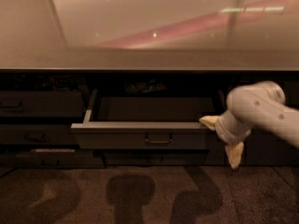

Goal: Open top drawer

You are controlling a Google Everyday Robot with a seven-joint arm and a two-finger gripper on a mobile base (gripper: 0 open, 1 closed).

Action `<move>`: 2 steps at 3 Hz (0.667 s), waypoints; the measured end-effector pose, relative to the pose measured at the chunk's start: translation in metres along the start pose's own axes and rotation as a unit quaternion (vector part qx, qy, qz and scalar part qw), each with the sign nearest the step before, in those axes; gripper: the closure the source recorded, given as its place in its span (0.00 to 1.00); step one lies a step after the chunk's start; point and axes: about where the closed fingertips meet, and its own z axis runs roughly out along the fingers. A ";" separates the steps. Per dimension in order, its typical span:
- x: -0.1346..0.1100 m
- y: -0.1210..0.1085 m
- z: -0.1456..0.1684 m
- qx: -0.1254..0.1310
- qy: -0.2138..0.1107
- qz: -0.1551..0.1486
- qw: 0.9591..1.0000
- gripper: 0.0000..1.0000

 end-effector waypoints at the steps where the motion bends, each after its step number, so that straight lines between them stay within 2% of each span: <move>1: -0.004 0.016 0.005 0.011 0.000 -0.006 1.000 0.00; 2: -0.006 0.031 0.005 0.020 0.013 -0.010 1.000 0.00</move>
Offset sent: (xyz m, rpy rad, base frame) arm -0.1964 -0.0180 -0.1711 -0.0871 0.1236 0.1258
